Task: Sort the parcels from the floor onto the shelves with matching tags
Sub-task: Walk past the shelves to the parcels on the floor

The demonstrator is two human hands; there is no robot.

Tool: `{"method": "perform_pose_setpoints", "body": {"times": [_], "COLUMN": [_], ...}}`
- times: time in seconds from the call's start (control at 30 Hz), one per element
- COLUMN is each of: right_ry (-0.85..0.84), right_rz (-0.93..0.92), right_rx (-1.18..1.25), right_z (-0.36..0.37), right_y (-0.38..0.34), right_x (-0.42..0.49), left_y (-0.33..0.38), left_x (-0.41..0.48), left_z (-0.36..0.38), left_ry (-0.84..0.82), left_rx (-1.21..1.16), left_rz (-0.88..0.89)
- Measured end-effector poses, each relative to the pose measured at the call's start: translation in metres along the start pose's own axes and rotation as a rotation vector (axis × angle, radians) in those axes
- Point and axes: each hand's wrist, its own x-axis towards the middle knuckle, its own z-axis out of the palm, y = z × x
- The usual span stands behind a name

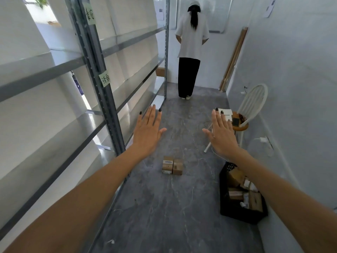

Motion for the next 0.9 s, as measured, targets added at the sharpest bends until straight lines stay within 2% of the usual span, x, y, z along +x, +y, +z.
{"method": "perform_pose_setpoints", "body": {"times": [0.43,0.77,0.9], "right_ry": [-0.111,-0.127,-0.116], "right_rz": [-0.044,-0.005,0.023], "right_rx": [0.031,0.057,0.127], "right_z": [0.05,0.077,0.091], "right_y": [-0.002,-0.023,-0.034], "right_x": [0.061,0.126,0.151], "left_y": [0.005,-0.038,-0.052], "left_x": [0.056,0.112,0.124], "left_z": [0.036,0.07,0.085], "left_ry": [-0.04,-0.035,0.035], "left_rx": [-0.046,-0.073,-0.053], "left_rz": [0.002,0.043,0.066]}}
